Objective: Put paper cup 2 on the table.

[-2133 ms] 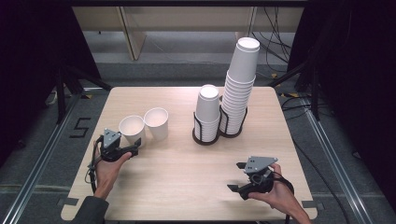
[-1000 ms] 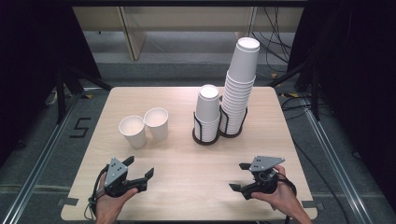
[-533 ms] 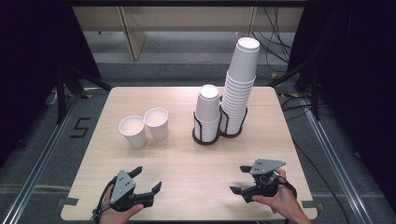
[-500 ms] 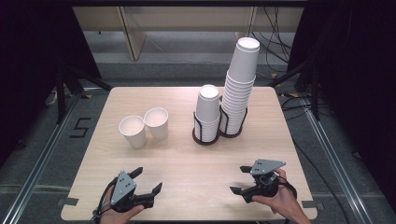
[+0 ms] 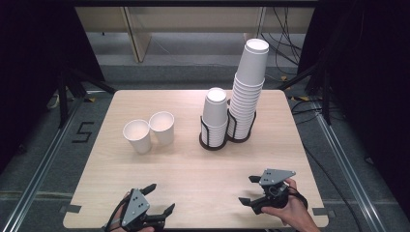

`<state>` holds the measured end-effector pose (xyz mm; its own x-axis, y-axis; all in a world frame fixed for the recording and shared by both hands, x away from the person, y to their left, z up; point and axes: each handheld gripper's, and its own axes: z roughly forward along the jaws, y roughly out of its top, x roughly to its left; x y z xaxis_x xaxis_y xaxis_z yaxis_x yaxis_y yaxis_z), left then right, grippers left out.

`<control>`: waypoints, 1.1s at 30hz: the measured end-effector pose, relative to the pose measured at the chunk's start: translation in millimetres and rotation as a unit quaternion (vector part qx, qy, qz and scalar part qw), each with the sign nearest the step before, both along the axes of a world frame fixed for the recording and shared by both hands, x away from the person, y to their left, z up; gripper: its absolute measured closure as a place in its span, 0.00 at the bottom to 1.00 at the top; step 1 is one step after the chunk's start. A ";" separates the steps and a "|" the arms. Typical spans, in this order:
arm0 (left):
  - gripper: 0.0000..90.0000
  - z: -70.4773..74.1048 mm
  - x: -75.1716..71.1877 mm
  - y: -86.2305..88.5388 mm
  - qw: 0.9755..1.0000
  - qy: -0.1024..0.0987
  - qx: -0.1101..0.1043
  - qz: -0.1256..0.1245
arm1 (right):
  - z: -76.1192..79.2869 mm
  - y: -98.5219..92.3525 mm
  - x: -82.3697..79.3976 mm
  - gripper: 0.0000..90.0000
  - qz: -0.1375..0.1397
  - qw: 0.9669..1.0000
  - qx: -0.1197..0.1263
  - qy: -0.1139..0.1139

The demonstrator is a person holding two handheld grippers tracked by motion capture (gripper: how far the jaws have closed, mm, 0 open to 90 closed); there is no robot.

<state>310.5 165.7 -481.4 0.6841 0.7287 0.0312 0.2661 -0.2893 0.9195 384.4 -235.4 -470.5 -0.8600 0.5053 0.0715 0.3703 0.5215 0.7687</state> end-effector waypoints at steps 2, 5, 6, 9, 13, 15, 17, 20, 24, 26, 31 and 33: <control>0.16 -1.0 -0.2 -3.1 1.000 -0.009 0.017 -0.020 | -1.7 0.5 -1.0 0.19 0.004 1.000 -0.005 -0.002; 0.16 -2.9 -2.8 -8.1 0.999 0.000 0.034 -0.040 | -4.2 2.9 -3.5 0.19 0.010 1.000 -0.008 0.004; 0.16 -3.7 -2.9 -9.1 0.999 -0.001 0.034 -0.042 | -4.8 4.0 -4.0 0.19 0.014 1.000 -0.011 0.005; 0.16 -5.0 -2.5 -10.8 0.998 0.003 0.043 -0.053 | -6.2 6.6 -6.1 0.19 0.018 1.000 -0.015 0.010; 0.16 -6.7 -1.0 -11.6 0.997 0.008 0.049 -0.056 | -9.1 8.7 -5.3 0.19 0.027 0.999 -0.020 0.010; 0.16 -8.5 0.2 -12.1 0.997 0.013 0.053 -0.058 | -9.9 8.7 -5.1 0.19 0.028 0.999 -0.023 0.012; 0.16 -9.9 0.8 -12.9 0.997 0.011 0.053 -0.056 | -10.2 8.5 -4.8 0.19 0.027 0.999 -0.023 0.011; 0.16 -9.1 1.1 -12.2 0.996 0.015 0.065 -0.058 | -10.9 8.1 -4.3 0.19 0.026 0.999 -0.023 0.010; 0.16 -9.5 1.1 -13.1 0.997 0.013 0.055 -0.056 | -11.2 8.1 -4.9 0.18 0.020 0.999 -0.026 0.014; 0.16 -9.3 1.2 -12.7 0.997 0.013 0.055 -0.055 | -11.6 8.4 -4.9 0.18 0.023 0.999 -0.024 0.015; 0.16 -9.1 1.8 -12.0 0.997 0.013 0.052 -0.056 | -11.9 7.2 -2.9 0.18 0.024 0.999 -0.027 0.006; 0.16 -9.1 1.6 -12.3 0.997 0.011 0.052 -0.054 | -12.3 6.9 -2.3 0.18 0.026 0.999 -0.027 0.003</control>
